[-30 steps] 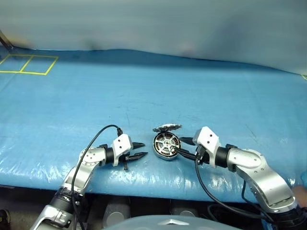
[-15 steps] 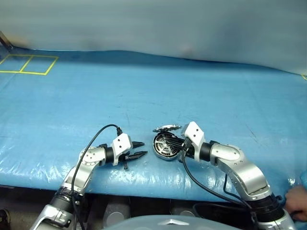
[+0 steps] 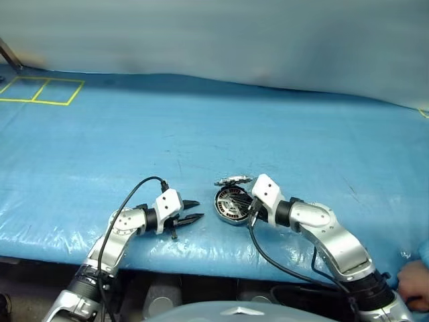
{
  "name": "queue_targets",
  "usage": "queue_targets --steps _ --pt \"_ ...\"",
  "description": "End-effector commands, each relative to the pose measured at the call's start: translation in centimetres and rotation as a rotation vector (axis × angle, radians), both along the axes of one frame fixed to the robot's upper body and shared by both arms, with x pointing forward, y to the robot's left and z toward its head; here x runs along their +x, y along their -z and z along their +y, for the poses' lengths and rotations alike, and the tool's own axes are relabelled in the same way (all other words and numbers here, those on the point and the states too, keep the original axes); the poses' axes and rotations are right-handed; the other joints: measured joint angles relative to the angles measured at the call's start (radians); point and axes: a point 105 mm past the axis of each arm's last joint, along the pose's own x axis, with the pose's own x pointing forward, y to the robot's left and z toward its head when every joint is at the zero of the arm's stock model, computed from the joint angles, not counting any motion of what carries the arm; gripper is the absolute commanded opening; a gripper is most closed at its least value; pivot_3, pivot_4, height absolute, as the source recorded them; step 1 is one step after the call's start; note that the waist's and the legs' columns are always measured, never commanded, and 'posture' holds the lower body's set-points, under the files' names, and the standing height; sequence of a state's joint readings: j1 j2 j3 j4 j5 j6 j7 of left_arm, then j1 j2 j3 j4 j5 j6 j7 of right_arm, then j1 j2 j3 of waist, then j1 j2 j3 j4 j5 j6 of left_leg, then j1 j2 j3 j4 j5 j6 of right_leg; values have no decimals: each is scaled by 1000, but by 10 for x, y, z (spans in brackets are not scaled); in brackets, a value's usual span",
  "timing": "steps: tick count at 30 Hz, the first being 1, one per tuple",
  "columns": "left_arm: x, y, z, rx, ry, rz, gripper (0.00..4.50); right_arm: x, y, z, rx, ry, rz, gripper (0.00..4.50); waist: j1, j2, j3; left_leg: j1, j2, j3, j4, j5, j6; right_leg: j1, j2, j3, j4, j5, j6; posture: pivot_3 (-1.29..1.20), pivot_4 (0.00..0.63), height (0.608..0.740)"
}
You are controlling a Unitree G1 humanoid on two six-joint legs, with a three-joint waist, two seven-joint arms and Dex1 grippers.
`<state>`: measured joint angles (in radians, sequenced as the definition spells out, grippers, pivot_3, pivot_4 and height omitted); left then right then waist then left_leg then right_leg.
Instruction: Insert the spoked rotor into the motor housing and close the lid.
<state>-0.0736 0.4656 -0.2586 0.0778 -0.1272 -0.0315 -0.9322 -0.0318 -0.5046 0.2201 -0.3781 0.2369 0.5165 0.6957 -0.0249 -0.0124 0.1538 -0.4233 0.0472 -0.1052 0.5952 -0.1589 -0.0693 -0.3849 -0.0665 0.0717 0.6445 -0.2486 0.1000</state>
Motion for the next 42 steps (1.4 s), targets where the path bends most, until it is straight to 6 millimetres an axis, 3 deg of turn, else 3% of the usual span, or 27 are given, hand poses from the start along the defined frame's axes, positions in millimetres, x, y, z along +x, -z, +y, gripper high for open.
queue_targets --steps 1,6,11,15,19,25,29,35,42 --pt "3 -11 -2 -14 6 -47 1602 0 -24 -6 53 13 -57 26 -1 1 1 -2 0 0 0 0 0 1 0 0 1 0 0 0 150 740" --pt "3 -11 -1 -16 1 -47 1602 -1 -42 -26 1 67 -118 26 0 1 1 -5 0 0 -1 0 1 -3 0 0 1 0 0 0 150 740" --pt "3 -11 0 -19 -7 -46 1602 -1 -25 -66 -327 153 -122 26 2 1 1 -7 0 0 -1 0 1 -5 0 0 0 0 0 0 150 740" --pt "4 -10 0 -20 -11 -46 1602 20 -24 -80 -380 271 -168 26 -4 2 1 -7 0 0 0 0 1 -6 0 0 1 0 0 0 150 740" --pt "5 -12 0 -23 -14 -49 1602 52 -55 -53 -212 310 -279 26 -16 3 3 -7 0 1 0 1 1 -6 0 0 1 0 0 0 150 740" --pt "4 -12 5 -18 -31 -54 1602 60 -83 -13 -77 166 -338 26 -7 3 3 -8 0 0 -4 1 1 -6 0 0 0 1 0 0 150 740" --pt "4 -12 8 -17 -50 -58 1602 39 -75 5 -100 -35 -287 26 -5 4 3 -8 0 0 -5 0 1 -7 0 0 0 0 -1 0 150 740" --pt "3 -12 9 -17 -59 -59 1602 23 -58 3 -157 -107 -226 26 -10 4 3 -7 0 0 -3 0 1 -6 0 0 1 0 -1 0 150 740" --pt "3 -11 8 -18 -62 -57 1602 -7 -17 -7 -255 -152 -92 26 -9 4 3 -7 0 0 -3 0 1 -6 0 0 0 0 -1 0 150 740"
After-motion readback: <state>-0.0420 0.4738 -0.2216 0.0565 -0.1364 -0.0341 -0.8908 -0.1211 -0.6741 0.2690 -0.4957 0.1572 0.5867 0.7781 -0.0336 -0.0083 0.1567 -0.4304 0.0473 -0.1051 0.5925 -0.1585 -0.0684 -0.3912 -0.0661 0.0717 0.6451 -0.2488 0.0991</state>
